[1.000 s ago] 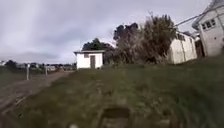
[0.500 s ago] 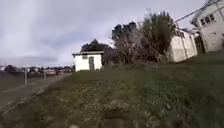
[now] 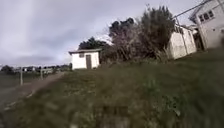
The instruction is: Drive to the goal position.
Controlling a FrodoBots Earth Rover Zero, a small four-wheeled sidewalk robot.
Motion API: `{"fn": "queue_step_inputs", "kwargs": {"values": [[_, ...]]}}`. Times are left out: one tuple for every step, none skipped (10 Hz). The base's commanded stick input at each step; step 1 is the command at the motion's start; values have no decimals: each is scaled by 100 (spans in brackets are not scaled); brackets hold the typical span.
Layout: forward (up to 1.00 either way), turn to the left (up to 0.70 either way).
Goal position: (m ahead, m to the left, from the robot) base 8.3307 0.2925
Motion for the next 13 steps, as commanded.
{"fn": "queue_step_inputs", "kwargs": {"values": [[67, 0], [67, 0], [67, 0], [67, 0], [66, 0], [66, 0], [66, 0], [66, 0], [66, 0], [66, 0], [66, 0], [66, 0], [66, 0]]}}
